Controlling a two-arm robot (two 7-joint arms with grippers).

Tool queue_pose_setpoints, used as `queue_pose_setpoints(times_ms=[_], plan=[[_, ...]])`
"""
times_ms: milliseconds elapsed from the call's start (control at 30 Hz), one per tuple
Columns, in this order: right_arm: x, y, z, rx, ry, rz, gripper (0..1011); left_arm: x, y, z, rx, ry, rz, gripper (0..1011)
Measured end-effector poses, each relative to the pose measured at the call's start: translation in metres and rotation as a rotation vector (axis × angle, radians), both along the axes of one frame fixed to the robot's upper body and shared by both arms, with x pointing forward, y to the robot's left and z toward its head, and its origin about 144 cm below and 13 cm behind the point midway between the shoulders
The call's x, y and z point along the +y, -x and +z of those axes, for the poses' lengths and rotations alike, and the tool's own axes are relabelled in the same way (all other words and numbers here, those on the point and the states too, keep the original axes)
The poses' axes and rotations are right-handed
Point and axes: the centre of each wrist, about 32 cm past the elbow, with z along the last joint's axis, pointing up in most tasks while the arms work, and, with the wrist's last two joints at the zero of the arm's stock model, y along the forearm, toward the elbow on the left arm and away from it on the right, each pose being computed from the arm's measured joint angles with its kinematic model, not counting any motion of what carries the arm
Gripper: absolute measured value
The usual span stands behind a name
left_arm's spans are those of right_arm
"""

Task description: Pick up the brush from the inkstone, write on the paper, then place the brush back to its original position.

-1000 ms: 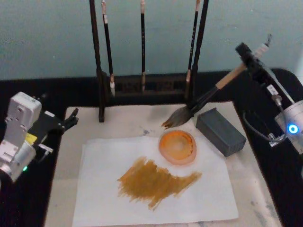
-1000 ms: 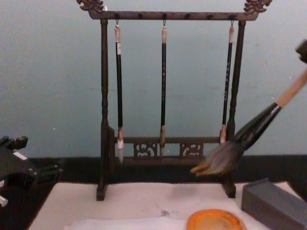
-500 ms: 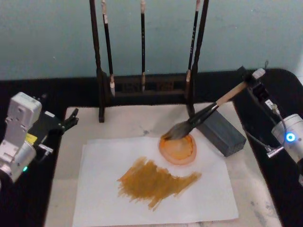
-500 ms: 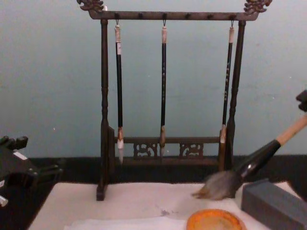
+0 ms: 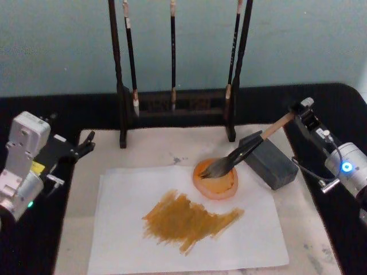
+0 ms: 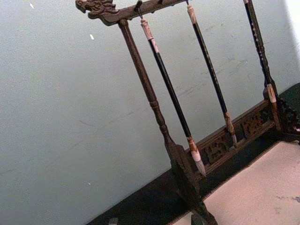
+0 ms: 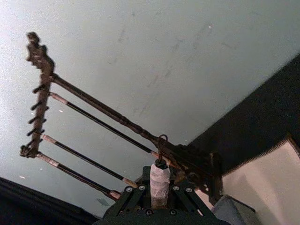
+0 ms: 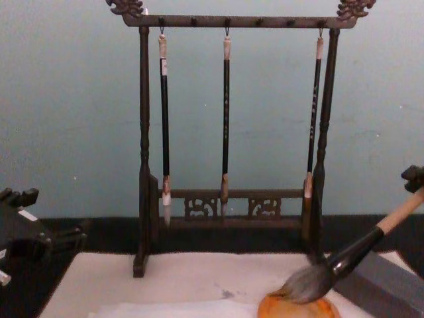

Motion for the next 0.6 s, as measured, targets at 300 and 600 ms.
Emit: queue_pose_setpoints(times_ms=[300, 600], plan=[[-0.002, -0.010, -0.010, 0.046, -0.009, -0.004, 152, 0.000, 0.000, 0.000, 0.000, 0.000, 0.000, 1010], [-0.004, -0.020, -0.015, 0.072, -0.002, -0.010, 152, 0.000, 0.000, 0.000, 0.000, 0.000, 0.000, 1010]])
